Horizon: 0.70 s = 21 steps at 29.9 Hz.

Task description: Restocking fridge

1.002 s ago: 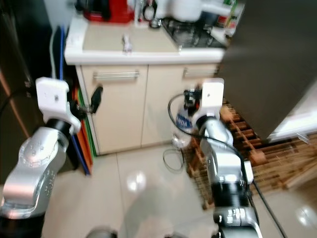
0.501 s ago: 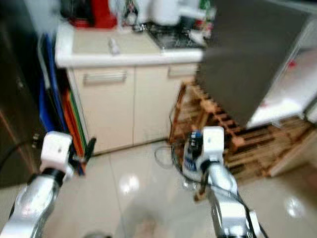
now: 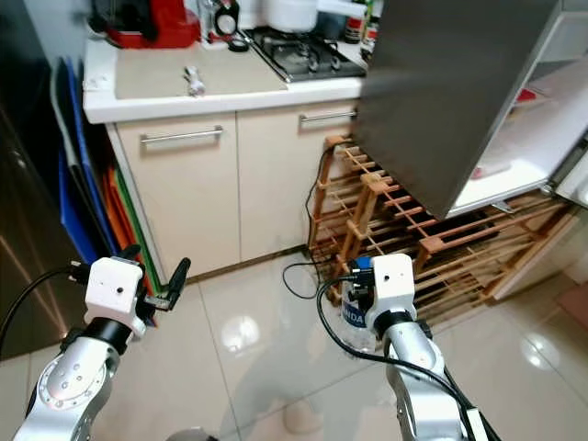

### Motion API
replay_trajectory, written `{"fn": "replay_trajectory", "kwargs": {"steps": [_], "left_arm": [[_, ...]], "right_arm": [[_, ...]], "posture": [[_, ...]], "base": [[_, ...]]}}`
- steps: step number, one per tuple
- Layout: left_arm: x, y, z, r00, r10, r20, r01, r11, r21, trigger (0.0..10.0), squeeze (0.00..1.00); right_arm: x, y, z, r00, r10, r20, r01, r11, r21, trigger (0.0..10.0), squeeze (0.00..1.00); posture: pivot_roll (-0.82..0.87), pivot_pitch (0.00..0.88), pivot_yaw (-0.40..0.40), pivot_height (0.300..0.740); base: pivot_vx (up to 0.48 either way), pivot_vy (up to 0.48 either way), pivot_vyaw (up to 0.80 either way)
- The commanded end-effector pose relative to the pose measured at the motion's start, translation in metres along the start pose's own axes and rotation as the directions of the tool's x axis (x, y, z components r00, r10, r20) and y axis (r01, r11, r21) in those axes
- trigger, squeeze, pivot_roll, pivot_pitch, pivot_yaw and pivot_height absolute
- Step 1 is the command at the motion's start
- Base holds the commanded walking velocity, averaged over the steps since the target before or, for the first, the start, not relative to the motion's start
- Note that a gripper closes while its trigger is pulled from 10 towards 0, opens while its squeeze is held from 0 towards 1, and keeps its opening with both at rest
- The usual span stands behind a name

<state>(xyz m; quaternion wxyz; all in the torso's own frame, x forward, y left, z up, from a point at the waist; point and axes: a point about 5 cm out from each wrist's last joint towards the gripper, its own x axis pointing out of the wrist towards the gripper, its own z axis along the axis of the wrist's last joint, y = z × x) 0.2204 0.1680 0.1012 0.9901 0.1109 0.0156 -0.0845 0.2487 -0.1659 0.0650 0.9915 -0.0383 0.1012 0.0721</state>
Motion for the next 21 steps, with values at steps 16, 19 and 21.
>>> {"fn": "replay_trajectory", "kwargs": {"steps": [16, 19, 21], "left_arm": [[0.015, -0.005, 0.004, 0.999, 0.018, 0.029, -0.017, 1.000, -0.019, 10.0, 0.00], [0.016, -0.007, 0.004, 0.999, 0.016, 0.029, -0.015, 0.999, -0.029, 10.0, 0.00], [0.017, -0.009, 0.003, 1.000, -0.001, 0.030, 0.002, 0.999, -0.048, 10.0, 0.00]], "right_arm": [[0.018, -0.010, 0.012, 0.998, -0.011, 0.056, 0.014, 0.998, -0.053, 0.0, 0.00], [0.018, -0.011, 0.012, 0.998, -0.018, 0.056, 0.021, 0.998, -0.054, 0.0, 0.00], [0.018, -0.012, 0.012, 0.998, -0.021, 0.056, 0.024, 0.998, -0.055, 0.0, 0.00]], "posture": [[0.07, 0.000, -0.066, 0.740], [0.06, 0.000, -0.068, 0.740], [0.06, 0.000, -0.069, 0.740]], "base": [[0.000, -0.480, 0.80], [0.000, -0.480, 0.79], [0.000, -0.480, 0.79]]}}
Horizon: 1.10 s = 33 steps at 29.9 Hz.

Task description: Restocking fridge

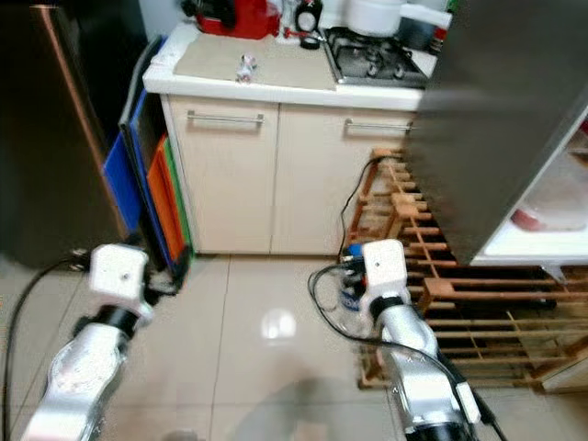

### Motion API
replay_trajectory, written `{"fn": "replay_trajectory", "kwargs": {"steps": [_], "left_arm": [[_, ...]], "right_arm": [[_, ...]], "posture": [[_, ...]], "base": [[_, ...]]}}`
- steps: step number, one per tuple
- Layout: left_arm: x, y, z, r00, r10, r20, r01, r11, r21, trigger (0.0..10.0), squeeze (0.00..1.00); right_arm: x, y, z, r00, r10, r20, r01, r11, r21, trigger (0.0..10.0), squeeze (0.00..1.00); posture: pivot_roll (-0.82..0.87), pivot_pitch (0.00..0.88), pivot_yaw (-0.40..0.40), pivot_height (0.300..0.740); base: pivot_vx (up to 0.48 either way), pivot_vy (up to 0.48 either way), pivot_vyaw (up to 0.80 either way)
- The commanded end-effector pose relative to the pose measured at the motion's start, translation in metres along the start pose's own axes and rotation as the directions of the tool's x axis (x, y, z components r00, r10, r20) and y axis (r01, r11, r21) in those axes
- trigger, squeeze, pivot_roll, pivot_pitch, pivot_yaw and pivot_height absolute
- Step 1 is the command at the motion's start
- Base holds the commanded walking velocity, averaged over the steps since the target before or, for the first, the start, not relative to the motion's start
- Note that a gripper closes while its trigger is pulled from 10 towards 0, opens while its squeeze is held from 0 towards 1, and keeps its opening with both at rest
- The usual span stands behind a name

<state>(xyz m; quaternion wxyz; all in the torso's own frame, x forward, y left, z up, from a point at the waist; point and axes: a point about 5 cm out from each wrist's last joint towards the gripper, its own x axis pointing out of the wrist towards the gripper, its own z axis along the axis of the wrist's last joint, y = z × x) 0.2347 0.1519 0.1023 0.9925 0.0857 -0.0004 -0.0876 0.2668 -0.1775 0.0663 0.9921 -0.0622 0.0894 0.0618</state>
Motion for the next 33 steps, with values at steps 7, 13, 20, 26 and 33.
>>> {"fn": "replay_trajectory", "kwargs": {"steps": [7, 13, 20, 26, 33], "left_arm": [[0.001, 0.003, 0.001, 1.000, -0.023, 0.009, 0.024, 1.000, -0.005, 10.0, 0.00], [0.003, 0.002, 0.005, 0.997, -0.062, 0.035, 0.062, 0.998, 0.000, 10.0, 0.00], [0.006, 0.002, 0.010, 0.994, -0.092, 0.057, 0.092, 0.996, 0.005, 10.0, 0.00], [0.007, 0.001, 0.009, 0.993, -0.102, 0.055, 0.103, 0.995, -0.002, 10.0, 0.00], [0.011, 0.006, 0.010, 0.995, -0.085, 0.060, 0.086, 0.996, -0.006, 10.0, 0.00]], "right_arm": [[0.000, 0.003, 0.007, 0.999, -0.003, 0.042, 0.003, 1.000, 0.012, 0.0, 0.00], [0.000, 0.003, 0.006, 0.999, -0.007, 0.047, 0.006, 1.000, 0.019, 0.0, 0.00], [0.001, 0.004, 0.008, 0.998, -0.008, 0.062, 0.007, 1.000, 0.006, 0.0, 0.00], [0.001, 0.004, 0.008, 0.998, -0.007, 0.066, 0.007, 1.000, 0.003, 0.0, 0.00], [0.001, 0.005, 0.008, 0.998, -0.002, 0.068, 0.002, 1.000, -0.003, 0.0, 0.00]], "posture": [[0.05, 0.000, -0.059, 0.740], [0.05, 0.000, -0.049, 0.740], [0.04, 0.000, -0.047, 0.740], [0.04, 0.000, -0.048, 0.740], [0.04, 0.000, -0.052, 0.740]], "base": [[0.000, -0.480, 0.45], [0.000, -0.480, 0.00], [0.000, -0.480, 0.00], [0.000, -0.480, 0.00], [0.000, -0.473, 0.00]]}}
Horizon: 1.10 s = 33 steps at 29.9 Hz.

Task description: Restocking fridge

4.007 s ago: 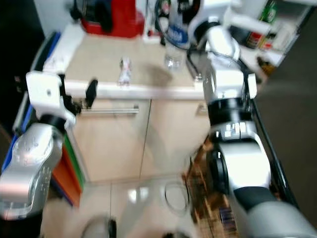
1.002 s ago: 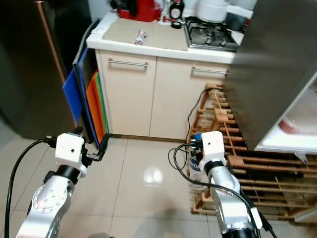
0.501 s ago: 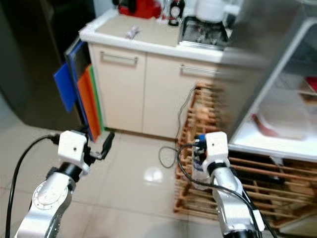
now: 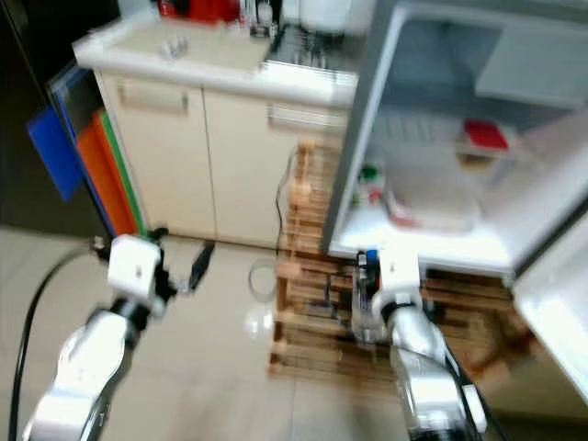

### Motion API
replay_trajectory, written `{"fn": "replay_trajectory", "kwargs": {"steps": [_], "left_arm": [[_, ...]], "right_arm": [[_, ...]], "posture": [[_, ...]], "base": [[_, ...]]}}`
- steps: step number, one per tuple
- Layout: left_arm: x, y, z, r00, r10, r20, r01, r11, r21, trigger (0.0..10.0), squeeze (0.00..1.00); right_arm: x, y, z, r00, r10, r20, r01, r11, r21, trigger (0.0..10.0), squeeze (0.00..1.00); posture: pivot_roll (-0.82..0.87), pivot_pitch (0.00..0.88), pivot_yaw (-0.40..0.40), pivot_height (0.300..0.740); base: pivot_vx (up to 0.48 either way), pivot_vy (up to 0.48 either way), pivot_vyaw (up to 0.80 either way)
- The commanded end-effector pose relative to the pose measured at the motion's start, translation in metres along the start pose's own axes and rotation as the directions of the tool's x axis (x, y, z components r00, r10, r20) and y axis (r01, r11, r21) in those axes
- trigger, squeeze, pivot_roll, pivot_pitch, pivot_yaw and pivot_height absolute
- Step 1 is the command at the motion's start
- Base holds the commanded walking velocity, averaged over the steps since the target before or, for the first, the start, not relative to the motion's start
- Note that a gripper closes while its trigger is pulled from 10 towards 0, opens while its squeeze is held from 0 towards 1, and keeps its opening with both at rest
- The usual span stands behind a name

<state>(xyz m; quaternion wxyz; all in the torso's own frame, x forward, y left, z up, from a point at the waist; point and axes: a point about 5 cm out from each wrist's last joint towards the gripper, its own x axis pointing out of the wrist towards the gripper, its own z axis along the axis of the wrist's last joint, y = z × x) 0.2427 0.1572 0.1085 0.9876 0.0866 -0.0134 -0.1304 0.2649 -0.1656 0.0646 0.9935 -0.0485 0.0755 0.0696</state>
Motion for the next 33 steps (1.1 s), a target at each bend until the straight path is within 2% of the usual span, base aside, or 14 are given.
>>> {"fn": "replay_trajectory", "kwargs": {"steps": [1, 3, 7, 10, 15, 21, 31, 33], "left_arm": [[0.005, 0.000, 0.006, 0.999, 0.003, 0.032, -0.002, 1.000, -0.011, 10.0, 0.00], [0.008, 0.002, 0.007, 0.999, 0.016, 0.034, -0.016, 1.000, -0.024, 10.0, 0.00], [0.010, 0.005, 0.007, 0.999, 0.018, 0.029, -0.018, 1.000, -0.002, 10.0, 0.00], [0.012, 0.004, 0.007, 1.000, 0.015, 0.028, -0.015, 1.000, 0.018, 10.0, 0.00], [0.016, 0.002, 0.008, 0.999, 0.013, 0.031, -0.013, 1.000, 0.016, 10.0, 0.00], [0.021, 0.000, 0.010, 0.999, 0.010, 0.032, -0.010, 1.000, 0.014, 10.0, 0.00], [0.023, 0.000, 0.012, 0.999, 0.000, 0.035, 0.000, 1.000, 0.008, 10.0, 0.00], [0.024, -0.001, 0.012, 0.999, -0.005, 0.036, 0.005, 1.000, -0.002, 10.0, 0.00]], "right_arm": [[0.002, -0.007, 0.009, 0.999, -0.016, 0.039, 0.018, 0.999, -0.027, 0.0, 0.00], [0.003, -0.007, 0.011, 0.999, -0.013, 0.047, 0.015, 1.000, -0.027, 0.0, 0.00], [0.009, -0.007, 0.023, 0.997, -0.004, 0.078, 0.005, 1.000, -0.012, 0.0, 0.00], [0.016, -0.006, 0.042, 0.992, 0.009, 0.129, -0.010, 1.000, 0.006, 0.0, 0.00], [0.019, -0.002, 0.053, 0.987, 0.027, 0.161, -0.029, 0.999, 0.012, 0.0, 0.00], [0.023, 0.009, 0.053, 0.984, 0.044, 0.172, -0.044, 0.999, -0.001, 0.0, 0.00], [0.024, 0.008, 0.056, 0.983, 0.037, 0.182, -0.040, 0.999, 0.011, 0.0, 0.00], [0.023, 0.008, 0.055, 0.984, 0.038, 0.176, -0.042, 0.999, 0.020, 0.0, 0.00]], "posture": [[0.04, 0.000, -0.052, 0.740], [0.04, 0.000, -0.053, 0.740], [0.03, 0.000, -0.052, 0.740], [0.03, 0.000, -0.051, 0.740], [0.03, 0.000, -0.056, 0.740], [0.03, 0.000, -0.059, 0.740], [0.03, 0.000, -0.049, 0.740], [0.02, 0.000, -0.047, 0.740]], "base": [[0.000, -0.431, 0.00], [0.000, 0.000, 0.00], [0.000, 0.000, 0.00], [0.000, 0.000, 0.00], [0.000, 0.000, 0.00], [0.000, 0.000, 0.00], [0.000, 0.000, 0.00], [0.000, 0.000, -0.74]]}}
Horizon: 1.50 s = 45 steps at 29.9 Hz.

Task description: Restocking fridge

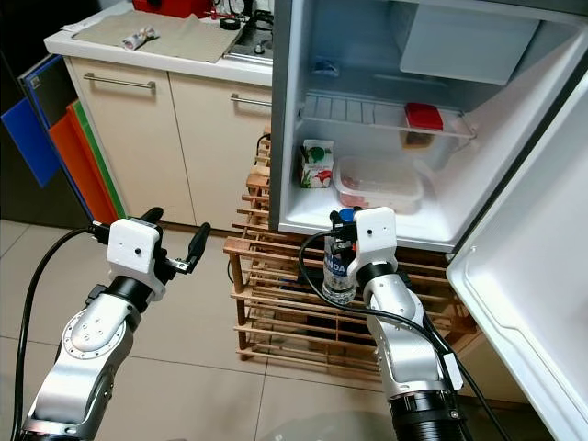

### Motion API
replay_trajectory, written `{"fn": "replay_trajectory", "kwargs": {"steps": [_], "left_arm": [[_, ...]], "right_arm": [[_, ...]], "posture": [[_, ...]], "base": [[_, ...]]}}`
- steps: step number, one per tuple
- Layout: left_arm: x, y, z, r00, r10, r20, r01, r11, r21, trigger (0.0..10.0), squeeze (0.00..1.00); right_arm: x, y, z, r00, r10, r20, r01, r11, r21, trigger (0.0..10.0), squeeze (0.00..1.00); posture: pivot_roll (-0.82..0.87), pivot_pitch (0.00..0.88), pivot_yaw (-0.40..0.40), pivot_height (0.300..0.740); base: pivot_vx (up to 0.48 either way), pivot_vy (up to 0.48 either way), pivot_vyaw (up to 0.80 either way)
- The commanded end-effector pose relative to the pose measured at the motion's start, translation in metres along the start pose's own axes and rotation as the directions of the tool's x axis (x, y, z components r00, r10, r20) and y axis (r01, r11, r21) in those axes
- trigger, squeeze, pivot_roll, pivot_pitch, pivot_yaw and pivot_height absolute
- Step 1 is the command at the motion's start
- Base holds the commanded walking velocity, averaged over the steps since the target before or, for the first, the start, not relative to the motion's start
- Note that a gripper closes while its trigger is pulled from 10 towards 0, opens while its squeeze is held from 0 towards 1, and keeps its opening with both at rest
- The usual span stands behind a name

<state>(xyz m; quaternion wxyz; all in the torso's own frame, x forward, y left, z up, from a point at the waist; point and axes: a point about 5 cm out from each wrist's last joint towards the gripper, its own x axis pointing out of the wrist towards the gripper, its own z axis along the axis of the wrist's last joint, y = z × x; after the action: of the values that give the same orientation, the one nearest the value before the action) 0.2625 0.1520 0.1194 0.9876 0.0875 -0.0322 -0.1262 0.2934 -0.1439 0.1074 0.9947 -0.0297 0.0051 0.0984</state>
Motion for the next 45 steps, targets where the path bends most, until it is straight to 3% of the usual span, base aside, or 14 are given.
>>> {"fn": "replay_trajectory", "kwargs": {"steps": [1, 12, 41, 45], "left_arm": [[0.005, -0.003, 0.002, 1.000, -0.022, 0.001, 0.022, 1.000, -0.010, 10.0, 0.00], [0.005, -0.004, 0.001, 0.999, -0.045, 0.000, 0.045, 0.999, 0.004, 10.0, 0.00], [0.009, -0.006, 0.001, 0.998, -0.069, -0.015, 0.069, 0.997, 0.017, 10.0, 0.00], [0.010, -0.008, 0.003, 0.997, -0.082, -0.004, 0.082, 0.997, 0.016, 10.0, 0.00]], "right_arm": [[-0.002, -0.006, 0.004, 1.000, -0.015, 0.023, 0.015, 1.000, -0.002, 0.0, 0.00], [-0.004, -0.009, -0.003, 1.000, -0.023, -0.001, 0.023, 1.000, -0.010, 0.0, 0.00], [-0.004, -0.018, -0.007, 0.997, -0.080, -0.001, 0.080, 0.997, -0.011, 0.0, 0.00], [-0.004, -0.018, -0.007, 0.997, -0.082, -0.002, 0.081, 0.997, -0.011, 0.0, 0.00]], "posture": [[0.02, 0.000, -0.045, 0.740], [0.03, 0.000, -0.044, 0.740], [0.02, 0.000, -0.034, 0.740], [0.02, 0.000, -0.035, 0.740]], "base": [[0.000, 0.480, -0.70], [0.000, 0.458, -0.70], [0.000, 0.000, -0.69], [0.000, 0.452, -0.69]]}}
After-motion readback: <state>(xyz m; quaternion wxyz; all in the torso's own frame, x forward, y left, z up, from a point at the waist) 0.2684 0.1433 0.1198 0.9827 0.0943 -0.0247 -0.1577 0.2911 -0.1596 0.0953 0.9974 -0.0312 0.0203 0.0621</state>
